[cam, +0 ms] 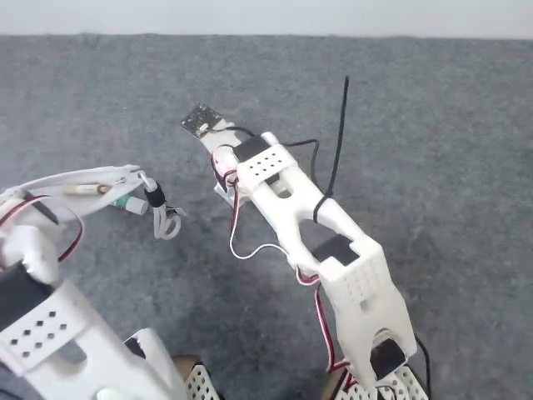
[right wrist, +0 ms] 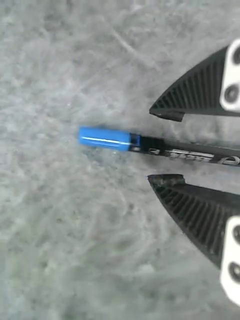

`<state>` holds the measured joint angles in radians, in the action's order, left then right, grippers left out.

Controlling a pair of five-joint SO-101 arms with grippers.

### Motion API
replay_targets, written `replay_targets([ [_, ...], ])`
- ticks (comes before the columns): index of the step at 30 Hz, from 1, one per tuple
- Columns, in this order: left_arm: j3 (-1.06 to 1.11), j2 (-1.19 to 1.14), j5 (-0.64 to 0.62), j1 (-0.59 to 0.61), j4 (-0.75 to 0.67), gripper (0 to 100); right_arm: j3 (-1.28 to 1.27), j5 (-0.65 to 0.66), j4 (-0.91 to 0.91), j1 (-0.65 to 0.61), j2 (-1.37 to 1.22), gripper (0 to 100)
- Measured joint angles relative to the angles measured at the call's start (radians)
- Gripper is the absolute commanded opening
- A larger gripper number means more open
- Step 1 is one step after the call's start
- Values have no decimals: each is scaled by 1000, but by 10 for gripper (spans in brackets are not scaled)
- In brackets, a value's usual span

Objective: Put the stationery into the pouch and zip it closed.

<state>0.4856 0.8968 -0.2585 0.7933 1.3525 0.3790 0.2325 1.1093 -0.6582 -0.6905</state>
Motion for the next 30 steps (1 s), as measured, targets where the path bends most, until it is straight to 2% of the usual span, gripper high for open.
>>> replay_targets([
  [2, 0, 0, 0, 0, 0, 12, 0, 0, -8, 0, -18, 144],
  [7, 0, 0, 0, 0, 0, 12, 2, 0, -17, 8, -35, 1],
  [15, 0, 0, 0, 0, 0, 12, 12, 0, 21, 8, -35, 6],
  [23, 0, 0, -3, -5, -2, 12, 94, 0, 282, 5, -28, 6],
  [30, 0, 91, -18, -141, -23, 12, 95, -5, 434, 2, 115, 6],
])
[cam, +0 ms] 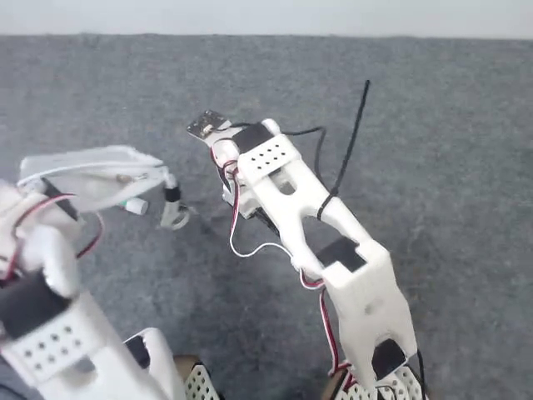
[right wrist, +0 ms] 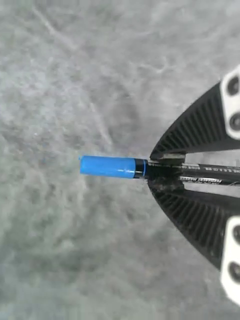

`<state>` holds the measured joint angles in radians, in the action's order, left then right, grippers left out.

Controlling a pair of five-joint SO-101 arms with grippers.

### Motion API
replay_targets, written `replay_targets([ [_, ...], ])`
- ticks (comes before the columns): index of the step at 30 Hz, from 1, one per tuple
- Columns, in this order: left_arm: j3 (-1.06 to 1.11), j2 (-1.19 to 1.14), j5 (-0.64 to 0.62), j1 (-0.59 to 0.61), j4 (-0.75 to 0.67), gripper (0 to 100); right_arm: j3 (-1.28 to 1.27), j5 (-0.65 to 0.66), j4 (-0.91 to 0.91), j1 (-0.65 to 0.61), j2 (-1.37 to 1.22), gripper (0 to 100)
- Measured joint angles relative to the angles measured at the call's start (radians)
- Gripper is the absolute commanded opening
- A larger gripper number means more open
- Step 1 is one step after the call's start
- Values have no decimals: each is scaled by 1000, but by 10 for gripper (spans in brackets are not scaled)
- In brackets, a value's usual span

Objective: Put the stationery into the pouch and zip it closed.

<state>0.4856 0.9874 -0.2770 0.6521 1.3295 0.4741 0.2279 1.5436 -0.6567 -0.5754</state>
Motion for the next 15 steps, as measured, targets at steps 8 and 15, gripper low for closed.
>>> replay_targets([
  [8, 69, 141, 0, -184, -43, 12, -9, -77, 51, 17, 187, 6],
  [15, 110, 141, -8, -247, -83, 12, -201, -81, -71, 52, 422, 6],
])
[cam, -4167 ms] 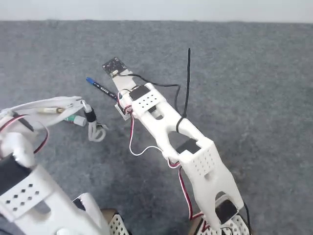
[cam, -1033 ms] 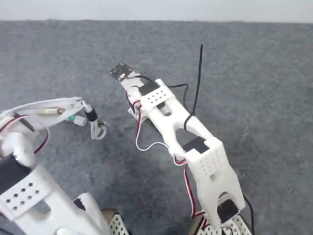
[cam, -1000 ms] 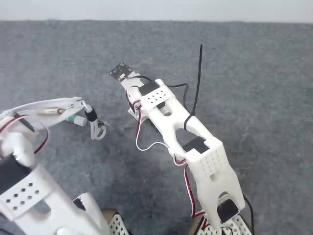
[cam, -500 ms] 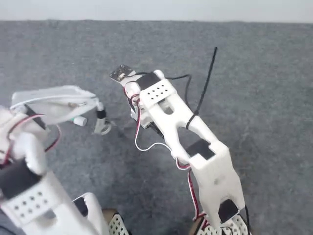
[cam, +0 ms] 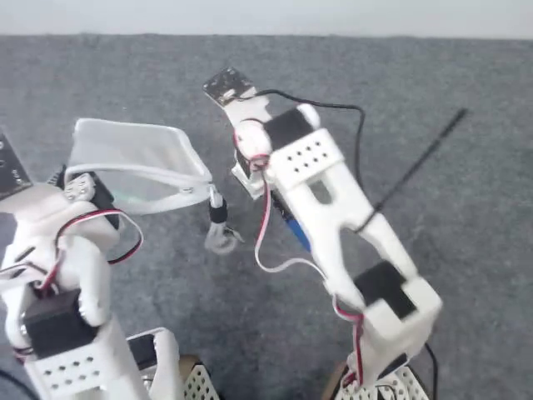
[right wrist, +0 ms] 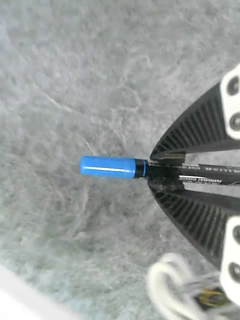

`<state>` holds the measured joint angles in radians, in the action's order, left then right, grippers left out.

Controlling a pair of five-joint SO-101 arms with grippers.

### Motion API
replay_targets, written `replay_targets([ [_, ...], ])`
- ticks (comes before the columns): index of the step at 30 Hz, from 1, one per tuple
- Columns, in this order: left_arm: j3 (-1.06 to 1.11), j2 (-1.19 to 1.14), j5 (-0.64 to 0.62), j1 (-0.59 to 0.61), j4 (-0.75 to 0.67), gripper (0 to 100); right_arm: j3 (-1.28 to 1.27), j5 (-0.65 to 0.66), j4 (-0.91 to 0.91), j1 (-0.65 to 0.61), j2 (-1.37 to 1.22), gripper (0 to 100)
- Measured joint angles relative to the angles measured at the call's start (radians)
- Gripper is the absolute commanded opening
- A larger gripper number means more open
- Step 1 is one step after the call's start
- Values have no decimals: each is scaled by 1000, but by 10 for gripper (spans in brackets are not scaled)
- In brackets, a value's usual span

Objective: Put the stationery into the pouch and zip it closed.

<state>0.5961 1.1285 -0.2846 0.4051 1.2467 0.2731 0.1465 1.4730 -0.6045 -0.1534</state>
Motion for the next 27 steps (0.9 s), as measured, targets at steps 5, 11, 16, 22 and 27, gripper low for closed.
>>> replay_targets([
  [5, 5, 0, -2, -89, -11, 12, -232, 0, -161, 0, 250, 6],
  [11, 20, -14, -2, -106, -18, 12, -532, -11, -413, 0, 559, 6],
  [16, -15, -135, -2, -104, -9, 12, -732, -114, -608, 0, 802, 6],
  [22, -91, -313, -2, -104, 37, 12, -838, -153, -721, 0, 1011, 6],
  [27, -112, -377, -2, -103, 37, 12, -842, -252, -729, 0, 1132, 6],
])
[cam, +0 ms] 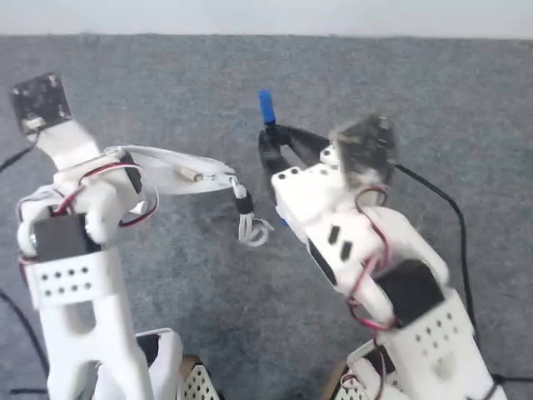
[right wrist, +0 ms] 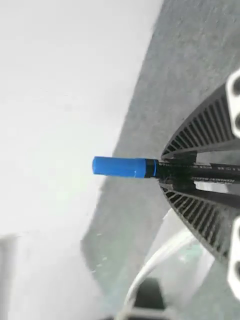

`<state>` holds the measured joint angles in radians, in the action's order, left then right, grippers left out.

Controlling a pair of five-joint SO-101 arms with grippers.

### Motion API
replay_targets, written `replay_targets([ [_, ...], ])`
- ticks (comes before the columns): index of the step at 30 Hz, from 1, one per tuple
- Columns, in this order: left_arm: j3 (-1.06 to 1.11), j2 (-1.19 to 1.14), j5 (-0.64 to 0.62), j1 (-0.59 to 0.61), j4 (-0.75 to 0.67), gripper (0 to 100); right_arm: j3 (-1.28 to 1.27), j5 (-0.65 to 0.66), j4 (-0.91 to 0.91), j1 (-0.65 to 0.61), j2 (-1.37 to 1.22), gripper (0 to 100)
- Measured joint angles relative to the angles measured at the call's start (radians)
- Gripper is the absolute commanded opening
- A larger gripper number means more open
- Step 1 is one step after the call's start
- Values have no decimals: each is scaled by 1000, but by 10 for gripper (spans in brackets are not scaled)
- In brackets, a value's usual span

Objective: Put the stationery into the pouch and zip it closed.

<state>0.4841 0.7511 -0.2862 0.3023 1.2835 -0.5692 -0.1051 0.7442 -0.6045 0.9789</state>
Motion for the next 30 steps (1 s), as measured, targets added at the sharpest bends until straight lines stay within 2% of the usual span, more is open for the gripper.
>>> replay_targets([
  [6, -38, -68, 0, 0, 26, 12, -6, -135, -63, -14, 109, 6],
  [15, -58, -87, 0, 0, 35, 12, -40, -150, -230, -178, 132, 6],
  [26, -58, -87, 0, 0, 46, 12, -321, -150, -821, -190, 127, 6],
  [30, -58, -87, 0, 0, 48, 12, -336, -150, -987, -190, 58, 6],
])
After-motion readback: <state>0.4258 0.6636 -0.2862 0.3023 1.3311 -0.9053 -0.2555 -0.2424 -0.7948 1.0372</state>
